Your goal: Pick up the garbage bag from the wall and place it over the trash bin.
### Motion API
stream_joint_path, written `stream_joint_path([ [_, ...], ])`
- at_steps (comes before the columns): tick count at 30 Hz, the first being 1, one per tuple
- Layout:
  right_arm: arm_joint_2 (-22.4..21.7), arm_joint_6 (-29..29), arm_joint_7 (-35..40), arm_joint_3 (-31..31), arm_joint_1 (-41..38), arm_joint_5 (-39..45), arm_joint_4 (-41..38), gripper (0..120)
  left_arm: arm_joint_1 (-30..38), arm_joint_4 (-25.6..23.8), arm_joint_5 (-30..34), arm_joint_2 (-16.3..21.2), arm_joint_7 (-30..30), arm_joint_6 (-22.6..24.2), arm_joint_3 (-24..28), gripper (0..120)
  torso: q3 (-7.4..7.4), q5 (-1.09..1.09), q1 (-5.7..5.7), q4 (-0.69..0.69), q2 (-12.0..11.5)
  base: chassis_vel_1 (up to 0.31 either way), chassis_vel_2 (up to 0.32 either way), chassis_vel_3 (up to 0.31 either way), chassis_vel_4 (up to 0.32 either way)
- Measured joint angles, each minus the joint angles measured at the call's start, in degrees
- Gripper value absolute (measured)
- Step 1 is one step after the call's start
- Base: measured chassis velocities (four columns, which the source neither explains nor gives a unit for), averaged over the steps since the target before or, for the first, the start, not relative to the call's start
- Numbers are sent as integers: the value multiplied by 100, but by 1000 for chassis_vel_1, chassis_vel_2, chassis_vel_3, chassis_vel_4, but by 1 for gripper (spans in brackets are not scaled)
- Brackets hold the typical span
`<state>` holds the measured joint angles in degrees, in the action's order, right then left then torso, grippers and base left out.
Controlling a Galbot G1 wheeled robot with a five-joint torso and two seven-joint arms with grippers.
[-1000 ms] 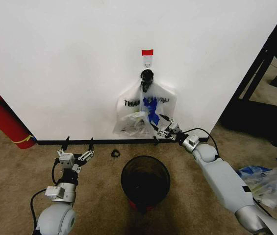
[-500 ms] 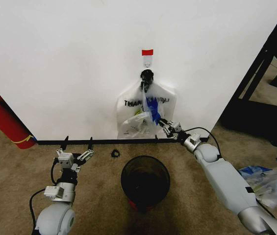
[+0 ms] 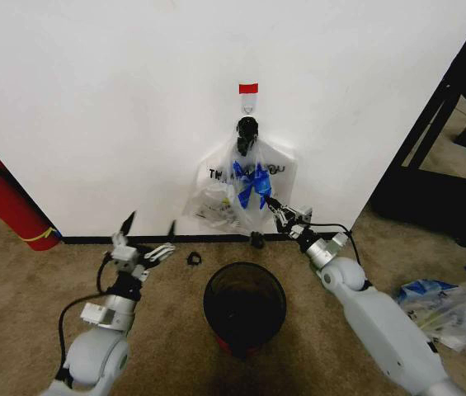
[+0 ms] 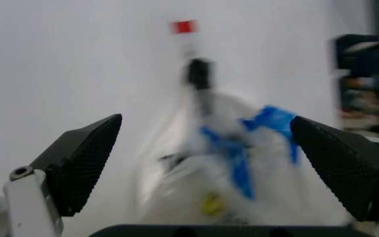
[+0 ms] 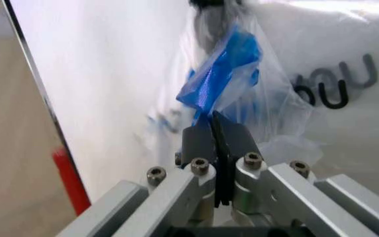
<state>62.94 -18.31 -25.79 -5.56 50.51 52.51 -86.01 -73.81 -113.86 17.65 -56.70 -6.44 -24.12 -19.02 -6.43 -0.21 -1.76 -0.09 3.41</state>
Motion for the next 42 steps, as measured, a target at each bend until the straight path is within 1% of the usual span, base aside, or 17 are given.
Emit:
stream_joint_path([
  [1,0,0,0,0,0,0,0,0,0,0,0,0,0,0,0,100,0,0,0,0,0,0,0,0,0],
  [3,-20,-1,-39,-46,190,190,-158,0,464,31,-6,299,-189,112,347,100,1,1,0,-2,1,0,0,0,0],
  [4,-21,-3,-59,-59,222,218,-184,0,587,55,-25,367,-205,163,472,100,1,2,0,-2,1,0,0,0,0],
  [6,-24,-13,-133,-104,370,345,-288,0,1223,247,-116,641,-212,400,1175,100,0,-3,0,0,1,0,0,0,0],
  [7,-8,-24,-140,-127,434,434,-361,0,1569,389,-149,749,-157,488,1519,100,0,-1,0,-3,1,0,0,0,0],
  [9,-1,-26,-139,-134,453,461,-376,0,1701,453,-163,787,-133,516,1655,100,0,0,0,-3,2,0,0,0,0],
  [12,96,-69,-102,-144,584,684,-474,0,2387,878,-314,886,-41,681,2338,97,0,-2,-1,0,1,0,0,0,0],
  [15,185,-83,-69,-128,673,782,-539,0,2875,1118,-576,870,132,939,2752,96,-1,0,-1,0,1,0,0,0,0],
  [18,203,-84,-68,-127,685,783,-551,0,2998,1169,-651,856,193,1023,2838,95,0,-1,-1,0,1,0,0,0,0],
  [21,232,-85,-79,-127,695,768,-573,0,3406,1316,-784,835,402,1294,3164,94,0,1,-1,0,1,0,0,0,0],
  [22,232,-85,-79,-127,695,768,-573,0,3406,1316,-784,835,402,1294,3164,94,0,1,-1,0,1,0,0,0,0],
  [29,289,-54,-86,-75,600,707,-557,0,4383,1611,-883,726,577,1764,4140,93,-1,0,-1,-1,1,0,0,0,0],
  [31,297,-53,-86,-68,584,705,-554,0,4466,1660,-926,705,586,1837,4218,93,-1,1,-1,-1,1,0,0,0,0],
  [34,304,-49,-87,-59,560,696,-553,0,4716,1861,-1192,628,706,2194,4391,92,-1,0,-1,0,1,0,0,0,0],
  [36,293,-48,-108,-66,571,686,-562,0,4862,2018,-1352,576,848,2443,4477,87,0,0,-1,0,1,0,0,0,0],
  [37,293,-48,-108,-66,571,686,-562,0,4862,2018,-1352,576,848,2443,4477,87,0,0,-1,0,1,0,0,0,0],
  [42,256,-40,-177,-106,618,664,-590,0,5008,2216,-1464,511,1132,2754,4569,67,0,0,-1,-1,0,0,0,0,0],
])
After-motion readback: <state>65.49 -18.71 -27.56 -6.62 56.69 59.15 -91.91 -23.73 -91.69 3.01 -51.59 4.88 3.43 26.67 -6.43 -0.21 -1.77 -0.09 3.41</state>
